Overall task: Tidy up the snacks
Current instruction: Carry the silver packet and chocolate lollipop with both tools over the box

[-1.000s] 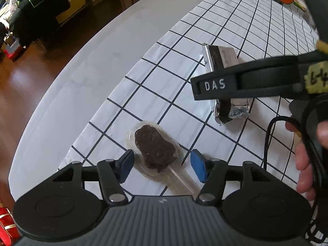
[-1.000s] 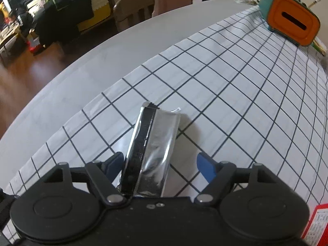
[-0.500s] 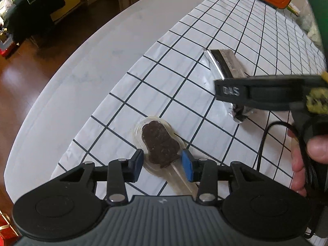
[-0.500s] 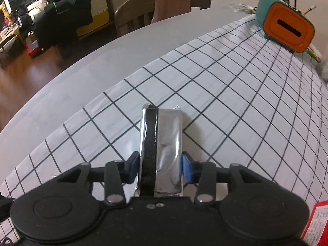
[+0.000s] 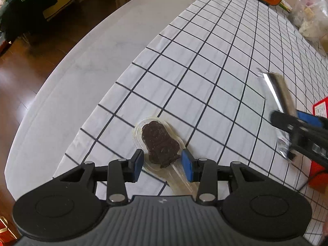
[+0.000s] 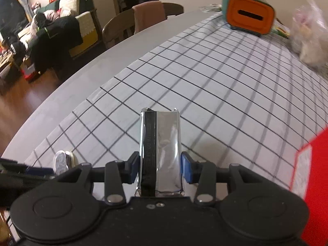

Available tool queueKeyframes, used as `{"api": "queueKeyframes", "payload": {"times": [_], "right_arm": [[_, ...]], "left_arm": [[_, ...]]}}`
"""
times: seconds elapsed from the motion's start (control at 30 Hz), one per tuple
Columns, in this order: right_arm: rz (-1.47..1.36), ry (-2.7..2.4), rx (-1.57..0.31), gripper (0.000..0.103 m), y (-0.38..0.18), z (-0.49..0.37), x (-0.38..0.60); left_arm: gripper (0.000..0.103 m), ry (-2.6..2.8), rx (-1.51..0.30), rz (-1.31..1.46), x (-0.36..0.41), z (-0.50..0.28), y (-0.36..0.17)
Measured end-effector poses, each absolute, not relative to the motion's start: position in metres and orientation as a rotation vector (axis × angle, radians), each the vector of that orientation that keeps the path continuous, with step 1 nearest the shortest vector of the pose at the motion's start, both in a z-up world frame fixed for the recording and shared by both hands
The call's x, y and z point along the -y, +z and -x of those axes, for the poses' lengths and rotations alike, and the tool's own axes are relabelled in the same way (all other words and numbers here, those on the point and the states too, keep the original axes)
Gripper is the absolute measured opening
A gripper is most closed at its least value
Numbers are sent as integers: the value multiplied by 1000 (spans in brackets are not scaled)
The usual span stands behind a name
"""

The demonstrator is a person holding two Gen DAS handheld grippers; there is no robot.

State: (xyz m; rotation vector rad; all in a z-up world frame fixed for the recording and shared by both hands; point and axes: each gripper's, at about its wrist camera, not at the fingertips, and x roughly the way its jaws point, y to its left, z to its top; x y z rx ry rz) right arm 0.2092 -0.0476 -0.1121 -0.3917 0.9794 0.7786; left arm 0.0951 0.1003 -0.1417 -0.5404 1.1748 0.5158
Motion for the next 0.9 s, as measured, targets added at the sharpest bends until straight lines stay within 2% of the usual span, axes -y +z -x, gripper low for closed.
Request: {"api": "queueKeyframes", "payload": {"times": [0.5,0.9], "right_arm": [[233,664,-915,42,-58,-188,149],[155,518,-841,42,-31,-201,251]], "left_arm": [[40,380,-1119,415,-59,-103,-96],[40,166,-1019,276,39,-161,-37]]}}
